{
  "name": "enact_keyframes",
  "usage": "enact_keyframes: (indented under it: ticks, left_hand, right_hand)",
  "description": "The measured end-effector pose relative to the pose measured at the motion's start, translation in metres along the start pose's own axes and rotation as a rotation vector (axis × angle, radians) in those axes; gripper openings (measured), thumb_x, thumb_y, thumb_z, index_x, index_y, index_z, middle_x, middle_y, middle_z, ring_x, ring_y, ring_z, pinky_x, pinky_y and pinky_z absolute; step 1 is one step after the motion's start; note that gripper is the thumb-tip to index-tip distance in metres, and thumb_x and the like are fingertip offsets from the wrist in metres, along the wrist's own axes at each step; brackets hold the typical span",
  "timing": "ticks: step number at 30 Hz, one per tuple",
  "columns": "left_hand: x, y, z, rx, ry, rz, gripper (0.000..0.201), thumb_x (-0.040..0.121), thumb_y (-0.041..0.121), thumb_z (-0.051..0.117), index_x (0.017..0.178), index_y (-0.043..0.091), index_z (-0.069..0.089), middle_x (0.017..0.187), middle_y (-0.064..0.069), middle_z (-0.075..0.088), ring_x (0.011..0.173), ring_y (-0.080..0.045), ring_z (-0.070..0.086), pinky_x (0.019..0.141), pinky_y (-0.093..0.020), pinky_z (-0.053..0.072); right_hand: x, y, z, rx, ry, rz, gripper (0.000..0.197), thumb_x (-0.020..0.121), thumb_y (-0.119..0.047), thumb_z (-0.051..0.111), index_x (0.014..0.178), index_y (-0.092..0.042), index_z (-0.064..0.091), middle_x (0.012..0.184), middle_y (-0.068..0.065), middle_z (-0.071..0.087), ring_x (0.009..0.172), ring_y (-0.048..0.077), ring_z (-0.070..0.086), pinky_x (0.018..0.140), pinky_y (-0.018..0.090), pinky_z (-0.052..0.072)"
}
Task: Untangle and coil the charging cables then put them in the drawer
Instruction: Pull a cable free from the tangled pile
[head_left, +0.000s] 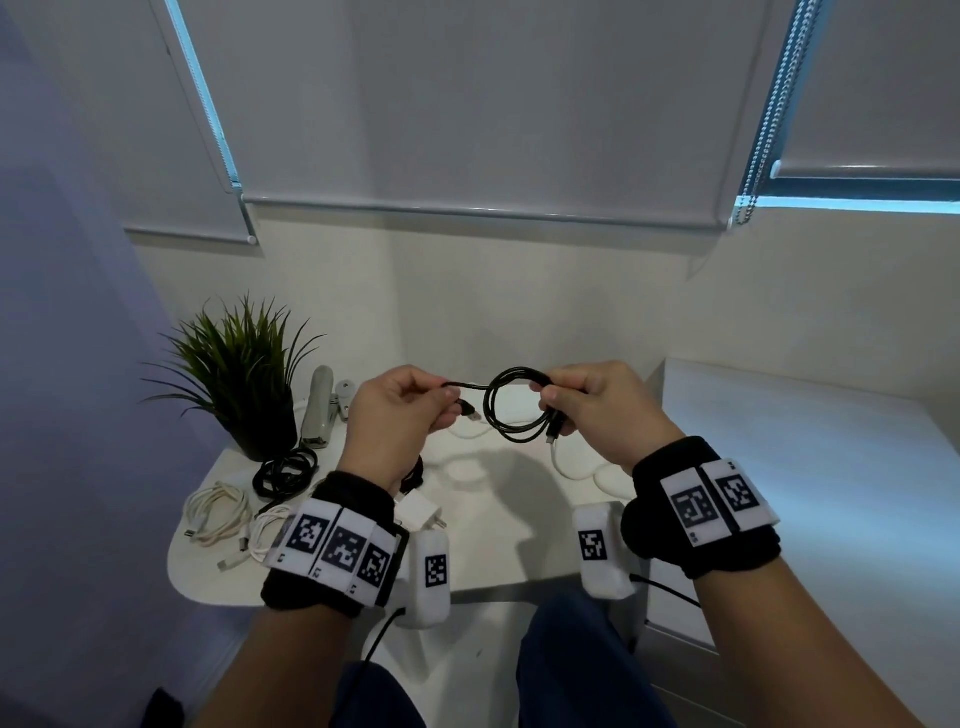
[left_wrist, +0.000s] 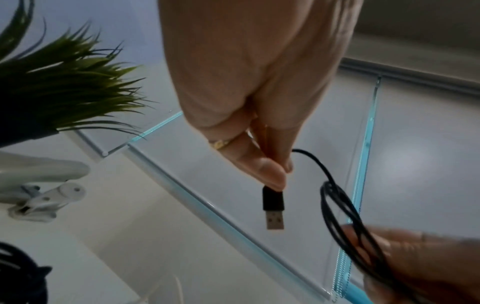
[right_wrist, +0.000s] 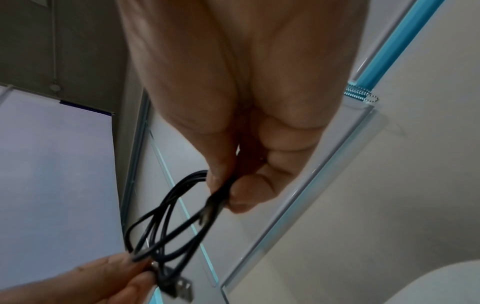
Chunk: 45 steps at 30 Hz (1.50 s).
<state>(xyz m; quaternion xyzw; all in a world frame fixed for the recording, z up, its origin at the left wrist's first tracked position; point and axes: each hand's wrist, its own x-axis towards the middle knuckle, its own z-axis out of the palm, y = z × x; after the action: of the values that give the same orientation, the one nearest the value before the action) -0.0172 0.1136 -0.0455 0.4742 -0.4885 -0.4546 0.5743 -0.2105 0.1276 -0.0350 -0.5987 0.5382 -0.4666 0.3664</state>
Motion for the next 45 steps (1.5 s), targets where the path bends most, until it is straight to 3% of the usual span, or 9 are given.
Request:
enact_keyframes:
  ticks: [4, 10, 18, 21, 25, 31, 36, 40, 45]
  left_hand:
    - [-0.003, -0.001, 0.008, -0.131, 0.019, -0.015, 0.017, 0.089, -0.008, 0.054, 0.077, 0.002, 0.061, 0.062, -0.005, 0.069, 0.058, -0.013, 0.067, 0.059, -0.019, 0.056]
    - [-0.016, -0.002, 0.017, -0.246, -0.171, -0.155, 0.016, 0.095, 0.005, 0.05, 0.088, -0.001, 0.063, 0.072, -0.011, 0.07, 0.062, -0.015, 0.067, 0.059, -0.022, 0.057]
    - [-0.022, 0.001, 0.026, -0.226, -0.259, -0.179, 0.025, 0.098, 0.011, 0.045, 0.11, -0.003, 0.062, 0.101, -0.019, 0.07, 0.089, -0.023, 0.07, 0.083, -0.03, 0.055]
    - [-0.02, 0.003, 0.03, -0.097, -0.187, -0.13, 0.022, 0.094, 0.016, 0.055, 0.1, -0.002, 0.065, 0.095, -0.019, 0.071, 0.083, -0.019, 0.07, 0.078, -0.027, 0.056]
    - [-0.018, 0.001, 0.031, -0.027, -0.125, -0.134, 0.019, 0.097, 0.02, 0.049, 0.087, 0.013, 0.064, 0.09, -0.01, 0.072, 0.078, -0.014, 0.069, 0.072, -0.027, 0.049]
    - [-0.024, 0.001, 0.029, -0.241, -0.276, -0.222, 0.034, 0.101, 0.025, 0.037, 0.076, 0.02, 0.059, 0.086, 0.005, 0.07, 0.09, -0.013, 0.063, 0.076, -0.031, 0.04]
    - [-0.023, 0.003, 0.027, -0.242, -0.353, -0.292, 0.026, 0.1, 0.025, 0.04, 0.078, 0.019, 0.053, 0.089, 0.0, 0.062, 0.087, -0.014, 0.06, 0.071, -0.03, 0.041]
    - [-0.021, 0.004, 0.023, -0.277, -0.44, -0.317, 0.016, 0.097, 0.013, 0.045, 0.082, 0.014, 0.048, 0.082, -0.007, 0.058, 0.07, -0.015, 0.061, 0.061, -0.024, 0.05]
    - [-0.019, 0.002, 0.015, -0.126, -0.473, -0.201, 0.021, 0.091, -0.006, 0.05, 0.079, 0.011, 0.048, 0.074, -0.009, 0.055, 0.062, -0.015, 0.062, 0.059, -0.02, 0.051]
  right_hand:
    - [-0.001, -0.004, 0.009, 0.121, -0.054, -0.001, 0.024, 0.089, 0.004, 0.055, 0.079, -0.013, 0.069, 0.064, 0.003, 0.059, 0.044, 0.006, 0.053, 0.05, 0.015, 0.046]
    - [0.001, -0.008, 0.01, 0.299, 0.029, 0.012, 0.019, 0.088, 0.006, 0.057, 0.081, -0.007, 0.069, 0.066, 0.01, 0.06, 0.053, 0.02, 0.055, 0.051, 0.02, 0.049]
    - [0.005, -0.007, 0.011, 0.333, 0.196, -0.009, 0.02, 0.087, 0.003, 0.06, 0.071, -0.007, 0.068, 0.065, 0.009, 0.062, 0.055, 0.018, 0.058, 0.053, 0.022, 0.052]
    - [0.004, -0.008, 0.012, 0.346, 0.166, -0.006, 0.016, 0.086, 0.002, 0.062, 0.074, -0.006, 0.069, 0.064, 0.008, 0.064, 0.054, 0.015, 0.061, 0.053, 0.022, 0.052]
    - [0.002, -0.009, 0.013, 0.267, 0.094, 0.0, 0.014, 0.085, 0.0, 0.064, 0.078, -0.01, 0.071, 0.067, 0.005, 0.065, 0.059, 0.016, 0.059, 0.051, 0.022, 0.048]
    - [0.0, -0.008, 0.016, 0.282, 0.081, 0.006, 0.009, 0.084, 0.001, 0.064, 0.081, -0.005, 0.071, 0.065, 0.006, 0.065, 0.055, 0.014, 0.059, 0.05, 0.022, 0.047]
    - [0.001, -0.008, 0.018, 0.318, 0.114, 0.011, 0.006, 0.085, 0.002, 0.063, 0.082, 0.003, 0.069, 0.066, 0.011, 0.062, 0.052, 0.018, 0.054, 0.049, 0.022, 0.047]
    - [0.001, -0.006, 0.017, 0.302, 0.107, 0.023, 0.008, 0.085, 0.002, 0.063, 0.08, 0.003, 0.069, 0.065, 0.01, 0.062, 0.049, 0.015, 0.052, 0.048, 0.022, 0.047]
    - [0.002, -0.004, 0.017, 0.244, 0.088, 0.013, 0.009, 0.084, 0.003, 0.063, 0.079, 0.007, 0.068, 0.067, 0.014, 0.062, 0.051, 0.015, 0.051, 0.048, 0.021, 0.043]
